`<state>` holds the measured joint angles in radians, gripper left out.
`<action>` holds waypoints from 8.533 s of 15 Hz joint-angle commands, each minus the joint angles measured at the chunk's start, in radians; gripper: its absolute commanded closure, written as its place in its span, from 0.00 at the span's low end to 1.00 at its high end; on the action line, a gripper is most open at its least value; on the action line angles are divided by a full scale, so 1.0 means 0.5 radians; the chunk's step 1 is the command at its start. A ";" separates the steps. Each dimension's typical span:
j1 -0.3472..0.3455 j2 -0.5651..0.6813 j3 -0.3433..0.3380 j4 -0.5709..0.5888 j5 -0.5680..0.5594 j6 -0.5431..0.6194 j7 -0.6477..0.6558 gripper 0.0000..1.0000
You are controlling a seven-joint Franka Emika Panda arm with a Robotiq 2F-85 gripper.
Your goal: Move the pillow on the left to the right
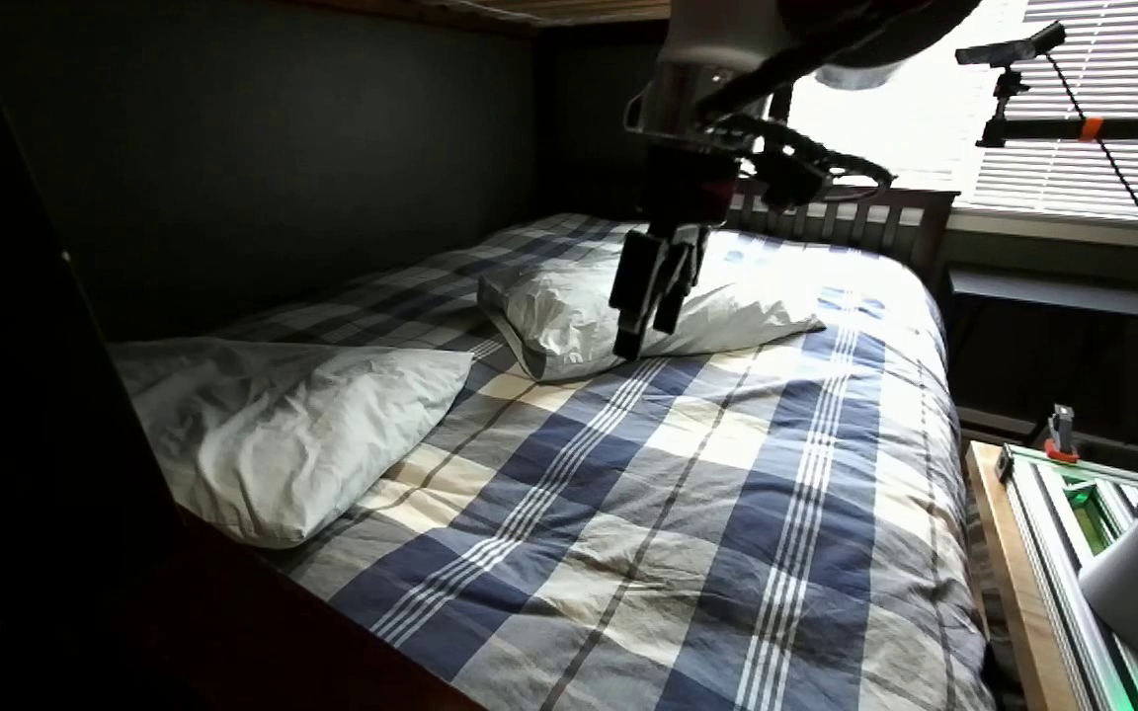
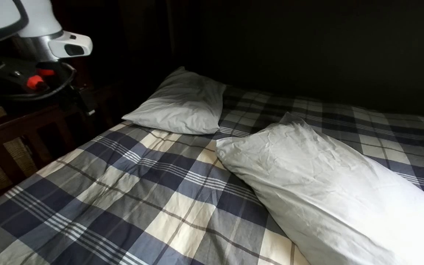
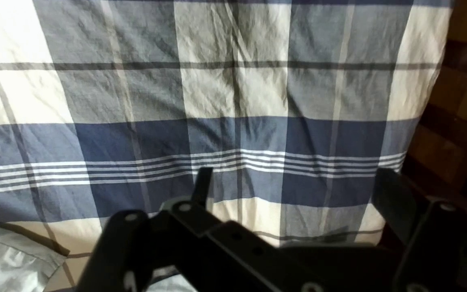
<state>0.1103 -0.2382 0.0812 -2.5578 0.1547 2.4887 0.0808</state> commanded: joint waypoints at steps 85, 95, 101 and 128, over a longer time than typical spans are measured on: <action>-0.827 2.956 -1.121 3.973 0.273 0.220 1.250 0.97; -1.208 2.938 -1.161 4.275 -0.344 -0.294 1.592 0.97; -1.376 2.786 -1.136 4.146 -0.476 -0.400 1.689 0.97; -1.286 2.772 -0.522 4.172 -0.395 -0.724 1.447 0.00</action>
<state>-0.5760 1.1436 -0.2298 -0.4475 -0.0872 2.1083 0.8861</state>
